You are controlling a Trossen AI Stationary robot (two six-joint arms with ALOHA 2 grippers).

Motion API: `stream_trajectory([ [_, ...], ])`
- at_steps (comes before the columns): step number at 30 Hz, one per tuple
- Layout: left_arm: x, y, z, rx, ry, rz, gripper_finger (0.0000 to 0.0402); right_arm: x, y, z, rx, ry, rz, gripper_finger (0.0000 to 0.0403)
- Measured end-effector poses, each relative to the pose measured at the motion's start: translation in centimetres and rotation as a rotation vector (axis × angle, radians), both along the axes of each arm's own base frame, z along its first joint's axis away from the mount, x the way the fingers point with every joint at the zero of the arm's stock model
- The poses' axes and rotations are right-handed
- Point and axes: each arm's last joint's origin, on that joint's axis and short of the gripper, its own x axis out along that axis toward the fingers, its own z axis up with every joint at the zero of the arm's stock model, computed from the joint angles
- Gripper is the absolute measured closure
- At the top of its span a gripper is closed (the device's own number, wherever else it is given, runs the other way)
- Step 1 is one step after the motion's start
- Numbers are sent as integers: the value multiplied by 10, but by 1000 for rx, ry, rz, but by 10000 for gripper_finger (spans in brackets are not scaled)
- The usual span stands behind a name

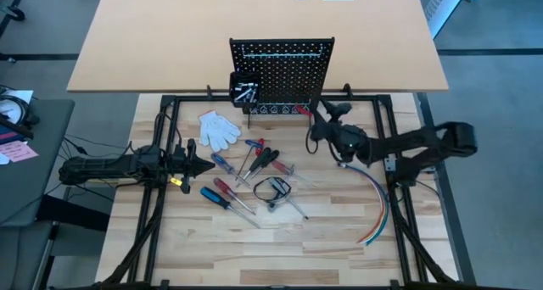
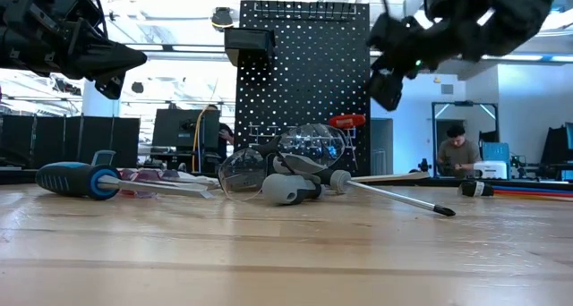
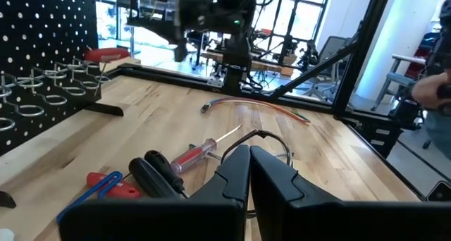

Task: Hang tools onto peg board
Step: Hang the right transparent red screwdriver on the peg board

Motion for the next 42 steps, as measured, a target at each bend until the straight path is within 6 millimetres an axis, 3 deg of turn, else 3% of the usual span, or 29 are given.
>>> stream_trajectory([
  [4, 0, 0, 0, 0, 0, 0, 392, -5, 29, -3, 158, -66, 127, 155],
  [9, 0, 0, 0, 0, -1, 0, 392, -5, 66, -11, 446, -180, 405, 155],
  [15, 0, 0, 0, 0, -1, 0, 393, 12, 88, -28, 777, -212, 550, 155],
  [19, 0, 0, 1, 0, -5, 1, 393, 39, 86, -31, 823, -203, 570, 155],
  [24, 0, 0, 1, -4, -14, 0, 393, 81, 66, -35, 863, -202, 532, 155],
  [28, 0, 0, 0, -10, -5, 1, 393, 102, 52, -45, 906, -115, 476, 155],
  [31, 0, 0, 0, -19, 2, 1, 393, 105, 49, -48, 937, -23, 412, 155],
  [35, 0, 0, -1, -21, 5, 1, 393, 93, 57, -48, 1016, 50, 329, 155],
  [42, 0, 0, -1, -33, 4, 2, 393, 80, 75, -54, 1194, 54, 205, 155],
])
